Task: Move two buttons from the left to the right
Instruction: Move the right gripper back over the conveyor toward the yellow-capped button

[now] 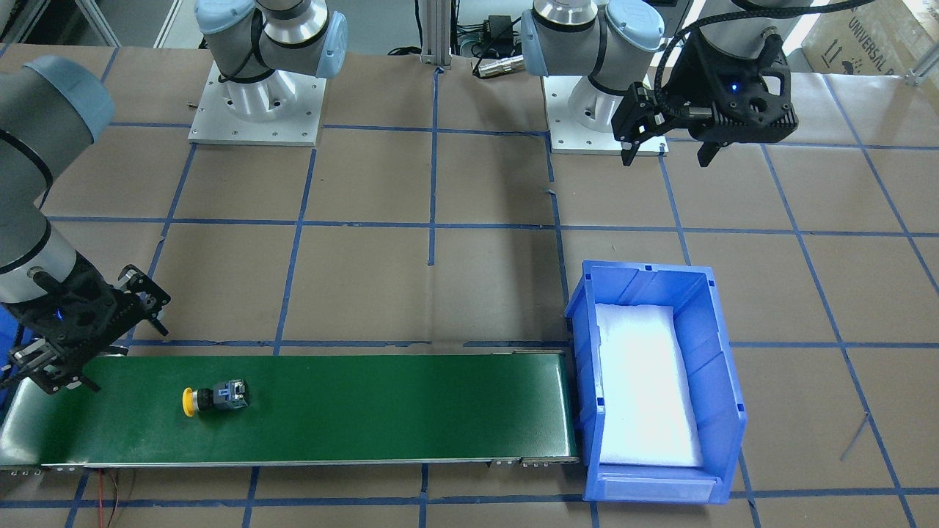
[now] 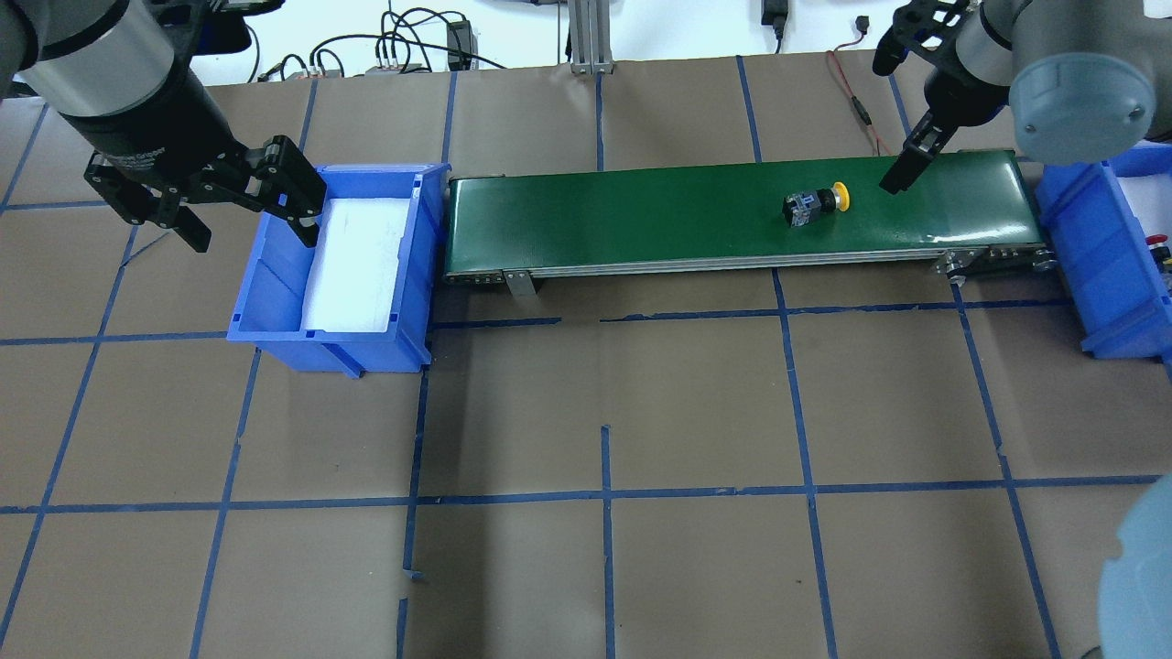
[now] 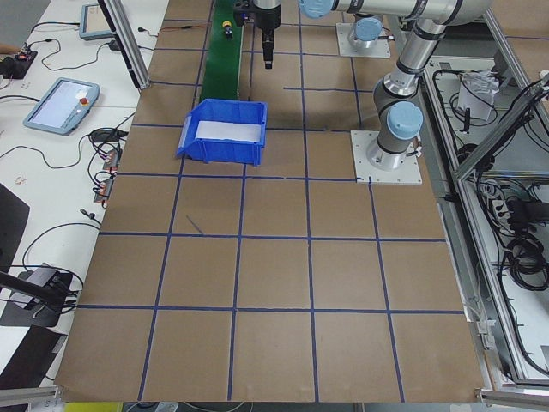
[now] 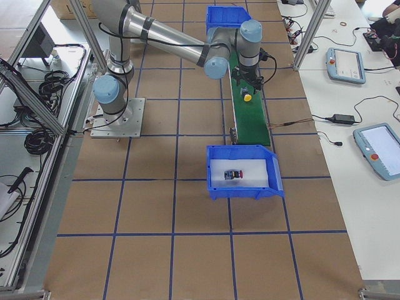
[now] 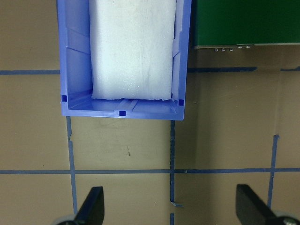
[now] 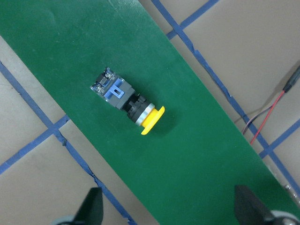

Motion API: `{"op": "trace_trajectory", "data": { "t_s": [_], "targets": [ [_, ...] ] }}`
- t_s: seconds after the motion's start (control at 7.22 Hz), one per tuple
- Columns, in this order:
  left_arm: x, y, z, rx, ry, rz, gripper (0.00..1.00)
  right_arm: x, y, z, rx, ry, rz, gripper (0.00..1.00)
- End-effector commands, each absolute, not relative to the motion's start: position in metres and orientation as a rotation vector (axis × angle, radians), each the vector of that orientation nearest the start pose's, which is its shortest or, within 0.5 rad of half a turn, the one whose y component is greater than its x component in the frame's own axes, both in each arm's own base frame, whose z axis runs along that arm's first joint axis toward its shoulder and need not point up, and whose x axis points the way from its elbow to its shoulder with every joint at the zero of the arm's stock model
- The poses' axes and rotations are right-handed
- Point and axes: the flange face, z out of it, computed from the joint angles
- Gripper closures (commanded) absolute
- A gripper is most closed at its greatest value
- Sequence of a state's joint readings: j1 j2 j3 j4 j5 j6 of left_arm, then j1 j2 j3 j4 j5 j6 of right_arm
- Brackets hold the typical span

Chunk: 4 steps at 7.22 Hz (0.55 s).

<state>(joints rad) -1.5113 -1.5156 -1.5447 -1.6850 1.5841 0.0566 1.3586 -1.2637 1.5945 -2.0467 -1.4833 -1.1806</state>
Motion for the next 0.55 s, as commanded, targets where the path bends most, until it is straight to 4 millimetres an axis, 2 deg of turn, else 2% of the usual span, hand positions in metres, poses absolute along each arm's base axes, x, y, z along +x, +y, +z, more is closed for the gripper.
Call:
{"op": "trace_trajectory", "data": {
  "t_s": [0.0, 0.14, 0.28, 0.42],
  "targets": [
    [-0.104, -0.471, 0.516, -0.004, 3.129, 0.054, 0.0, 0.011, -0.637, 0.352, -1.701, 2.668, -0.32, 0.08],
    [-0.104, -0.471, 0.516, -0.004, 3.131, 0.051, 0.0, 0.01, -0.645, 0.341, -1.816, 2.6, -0.318, 0.09],
    [-0.104, -0.471, 0.516, -0.004, 3.129, 0.054, 0.0, 0.008, -0.65, 0.338, -1.906, 2.545, -0.32, 0.14],
    [-0.104, -0.471, 0.516, -0.004, 3.129, 0.054, 0.0, 0.008, -0.652, 0.337, -1.933, 2.526, -0.321, 0.13]
  ]
}}
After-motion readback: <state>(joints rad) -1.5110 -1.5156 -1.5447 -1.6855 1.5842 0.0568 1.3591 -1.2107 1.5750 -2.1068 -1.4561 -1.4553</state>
